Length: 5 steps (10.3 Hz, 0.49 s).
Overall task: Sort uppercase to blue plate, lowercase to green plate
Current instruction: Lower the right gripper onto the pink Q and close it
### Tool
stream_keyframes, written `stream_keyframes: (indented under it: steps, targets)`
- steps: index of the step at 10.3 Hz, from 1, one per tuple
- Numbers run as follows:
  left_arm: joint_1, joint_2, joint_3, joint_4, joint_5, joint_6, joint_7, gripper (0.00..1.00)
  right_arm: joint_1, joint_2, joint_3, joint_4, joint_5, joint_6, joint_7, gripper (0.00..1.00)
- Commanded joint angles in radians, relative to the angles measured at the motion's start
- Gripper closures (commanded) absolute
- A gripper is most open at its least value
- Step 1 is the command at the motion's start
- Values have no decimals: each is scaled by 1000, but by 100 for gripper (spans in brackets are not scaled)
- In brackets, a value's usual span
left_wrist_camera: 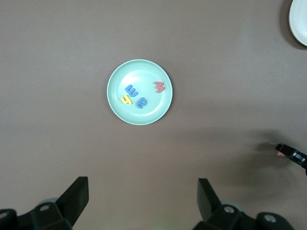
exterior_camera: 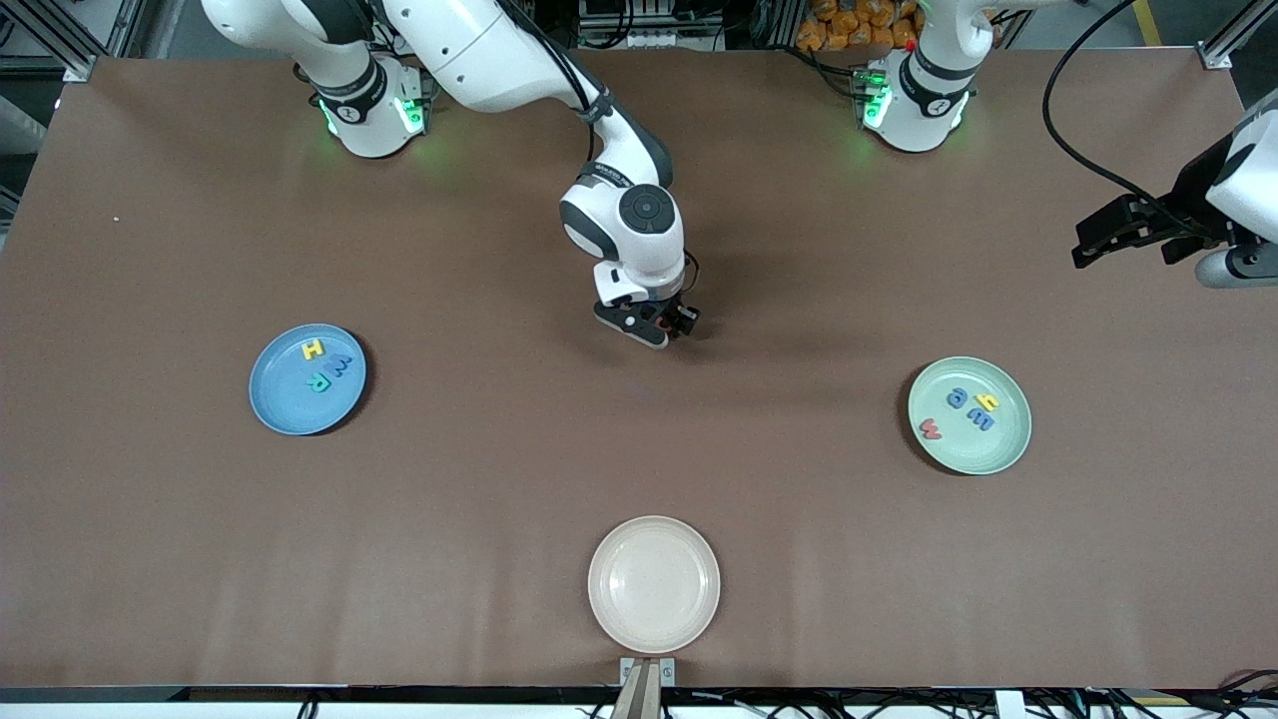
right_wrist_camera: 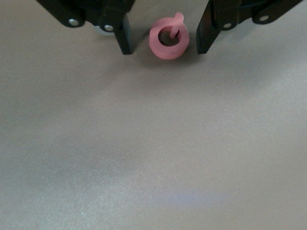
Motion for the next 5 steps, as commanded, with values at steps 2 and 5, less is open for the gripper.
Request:
stream_keyframes:
  steps: [2,5]
  targets:
    - [1,5,0,17,17,-19,13,0,8,31,5,41,16,-15,22,39]
    - [1,5,0,17,17,-17,13,0,14,37,5,41,16,-15,21,44]
